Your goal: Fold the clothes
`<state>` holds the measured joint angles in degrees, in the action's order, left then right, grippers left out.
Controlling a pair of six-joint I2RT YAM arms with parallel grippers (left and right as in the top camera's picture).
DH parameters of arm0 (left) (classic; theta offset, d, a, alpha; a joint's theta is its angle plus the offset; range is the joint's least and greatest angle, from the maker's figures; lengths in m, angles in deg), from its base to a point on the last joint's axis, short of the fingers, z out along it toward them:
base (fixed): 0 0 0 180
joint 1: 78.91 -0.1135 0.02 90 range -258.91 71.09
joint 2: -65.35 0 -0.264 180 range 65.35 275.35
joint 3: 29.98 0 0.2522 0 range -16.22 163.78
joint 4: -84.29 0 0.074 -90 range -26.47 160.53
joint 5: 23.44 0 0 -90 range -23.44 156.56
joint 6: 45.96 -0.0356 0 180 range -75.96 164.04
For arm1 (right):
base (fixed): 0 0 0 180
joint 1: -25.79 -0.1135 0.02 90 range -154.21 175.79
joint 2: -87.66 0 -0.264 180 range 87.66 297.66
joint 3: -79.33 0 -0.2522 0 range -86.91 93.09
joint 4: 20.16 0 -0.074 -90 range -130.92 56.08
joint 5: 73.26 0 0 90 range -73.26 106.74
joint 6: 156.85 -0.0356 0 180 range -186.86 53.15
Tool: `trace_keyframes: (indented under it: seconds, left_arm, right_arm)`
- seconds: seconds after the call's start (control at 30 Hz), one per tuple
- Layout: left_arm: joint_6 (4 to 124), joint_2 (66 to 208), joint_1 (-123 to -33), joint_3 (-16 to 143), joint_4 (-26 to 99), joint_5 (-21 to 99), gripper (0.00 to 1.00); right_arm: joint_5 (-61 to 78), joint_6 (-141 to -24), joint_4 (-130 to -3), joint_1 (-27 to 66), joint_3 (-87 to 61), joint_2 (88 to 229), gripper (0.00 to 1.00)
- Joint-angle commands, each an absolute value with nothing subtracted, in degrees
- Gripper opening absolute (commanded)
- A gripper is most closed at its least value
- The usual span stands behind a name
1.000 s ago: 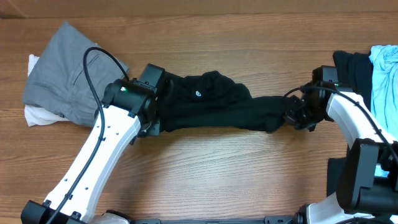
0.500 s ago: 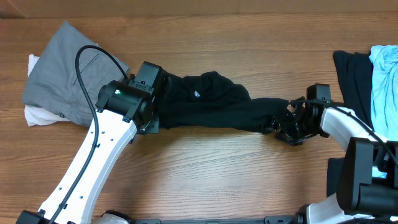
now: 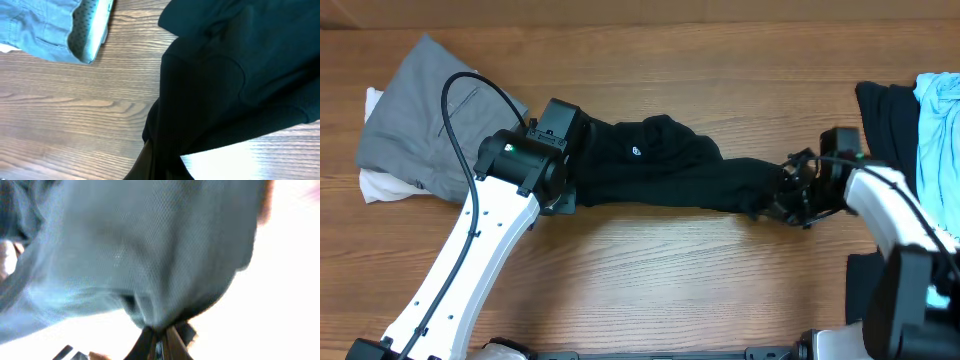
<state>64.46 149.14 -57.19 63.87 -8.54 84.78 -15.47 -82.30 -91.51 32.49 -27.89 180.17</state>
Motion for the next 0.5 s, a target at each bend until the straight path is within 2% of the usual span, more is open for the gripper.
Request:
trace_keyframes:
  seconds: [0.0,0.23,0.47]
  left_arm:
    - [63.35,147.93,-57.63,65.6,-9.87,89.11,0.04]
    - [63.33,147.91,-57.63,67.74,-15.38,92.85,0.04]
    - [63.26,147.95,-57.63,67.9,-12.52,95.29,0.04]
  right_arm:
    - [-6.33,-80.33,-98.92,32.99,-17.02,173.76,0.04]
    - [6.34,-80.29,-117.87,35.9,-0.28,170.35,0.04]
    - [7.02,-80.29,-115.79,36.22,-1.18,172.97,0.04]
